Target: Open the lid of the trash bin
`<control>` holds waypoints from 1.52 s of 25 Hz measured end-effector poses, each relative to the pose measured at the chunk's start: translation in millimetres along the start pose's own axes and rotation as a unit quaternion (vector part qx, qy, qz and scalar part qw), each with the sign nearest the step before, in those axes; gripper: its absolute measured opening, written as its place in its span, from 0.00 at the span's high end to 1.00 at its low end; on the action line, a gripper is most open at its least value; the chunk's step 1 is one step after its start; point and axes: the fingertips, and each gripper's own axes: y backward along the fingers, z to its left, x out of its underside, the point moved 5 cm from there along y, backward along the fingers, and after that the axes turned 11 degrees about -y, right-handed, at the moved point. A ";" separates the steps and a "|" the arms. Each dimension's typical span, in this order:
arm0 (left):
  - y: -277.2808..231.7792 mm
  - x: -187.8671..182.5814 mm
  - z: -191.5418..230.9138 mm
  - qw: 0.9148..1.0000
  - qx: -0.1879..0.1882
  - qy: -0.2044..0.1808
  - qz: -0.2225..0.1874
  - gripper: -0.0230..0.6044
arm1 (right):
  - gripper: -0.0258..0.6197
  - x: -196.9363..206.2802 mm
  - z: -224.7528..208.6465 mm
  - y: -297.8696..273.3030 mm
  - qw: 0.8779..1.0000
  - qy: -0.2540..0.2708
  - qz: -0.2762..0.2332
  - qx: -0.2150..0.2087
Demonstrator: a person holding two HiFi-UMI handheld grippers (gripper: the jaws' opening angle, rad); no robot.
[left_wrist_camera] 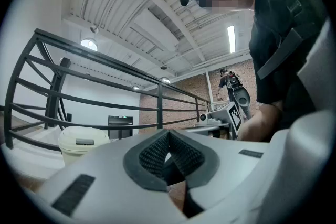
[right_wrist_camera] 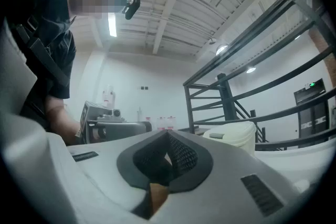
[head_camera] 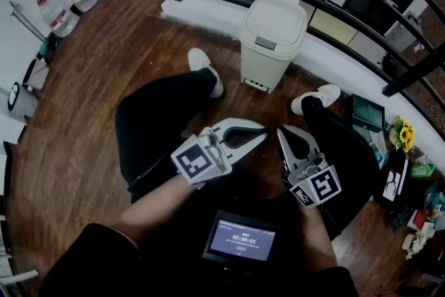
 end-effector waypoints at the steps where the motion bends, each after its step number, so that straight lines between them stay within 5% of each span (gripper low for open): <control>1: -1.0 2.6 7.9 1.000 -0.003 0.005 0.001 0.91 | 0.94 -1.5 -3.7 -5.7 1.000 0.005 0.000 0.000; 11: -10.0 15.8 98.3 1.000 -0.008 0.023 -0.002 0.91 | 0.94 -19.2 -46.3 -82.7 0.999 0.025 0.011 0.018; 22: -8.2 58.1 193.4 0.998 -0.028 0.051 0.019 0.91 | 0.94 3.1 -101.3 -170.4 0.998 -0.035 0.025 0.046; 38: 8.9 110.7 249.7 0.995 -0.067 0.070 0.005 0.91 | 0.94 38.6 -124.2 -239.1 0.997 -0.051 0.024 0.048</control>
